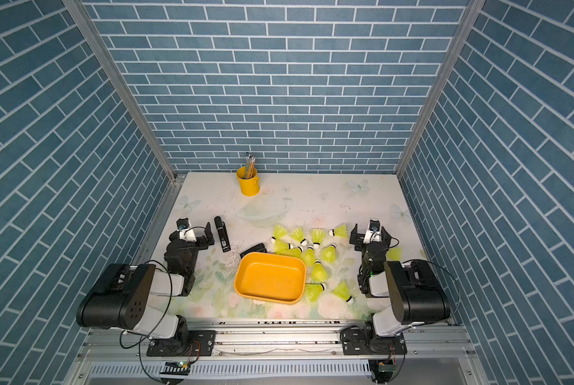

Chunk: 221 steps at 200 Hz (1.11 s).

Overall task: Put the shuttlecocks into the storage box
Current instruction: Pick up the shuttlecock at the center of the board.

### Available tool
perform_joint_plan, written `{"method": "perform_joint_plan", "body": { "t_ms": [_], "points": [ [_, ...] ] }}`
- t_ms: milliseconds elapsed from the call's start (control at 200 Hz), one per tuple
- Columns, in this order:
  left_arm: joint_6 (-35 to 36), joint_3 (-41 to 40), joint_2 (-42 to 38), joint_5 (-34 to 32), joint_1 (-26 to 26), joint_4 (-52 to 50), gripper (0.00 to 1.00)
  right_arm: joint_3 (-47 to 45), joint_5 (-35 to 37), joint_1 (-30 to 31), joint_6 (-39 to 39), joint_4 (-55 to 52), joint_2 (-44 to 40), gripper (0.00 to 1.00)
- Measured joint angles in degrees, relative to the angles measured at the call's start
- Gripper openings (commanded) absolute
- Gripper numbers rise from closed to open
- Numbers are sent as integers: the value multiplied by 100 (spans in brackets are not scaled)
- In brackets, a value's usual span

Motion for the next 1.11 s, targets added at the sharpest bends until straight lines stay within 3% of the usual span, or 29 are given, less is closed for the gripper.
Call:
{"method": "perform_joint_plan", "body": {
  "t_ms": [565,670,765,895,1025,1105],
  "points": [
    [0,0,-4,-26,-4,-4,100,0,2,0,-2,15,0,100],
    [-59,339,-289,-232,-55,-841,100,2,90,24,-11,-162,-199,100],
    [-197,1287,-651,-437,-120,-2065,99,72,358,142,-63,-785,-929,100],
    [-271,1969,-1217,-710,-533,-2861,99,662,669,404,52,-2223,-2323,100],
    [-505,2323,-1755,-1119,-1086,-3877,100,1910,461,507,835,-4227,-3340,100],
    [-1134,2874,-1847,-1213,-1222,-4922,100,2227,129,483,1513,-5123,-3783,100]
  ]
}}
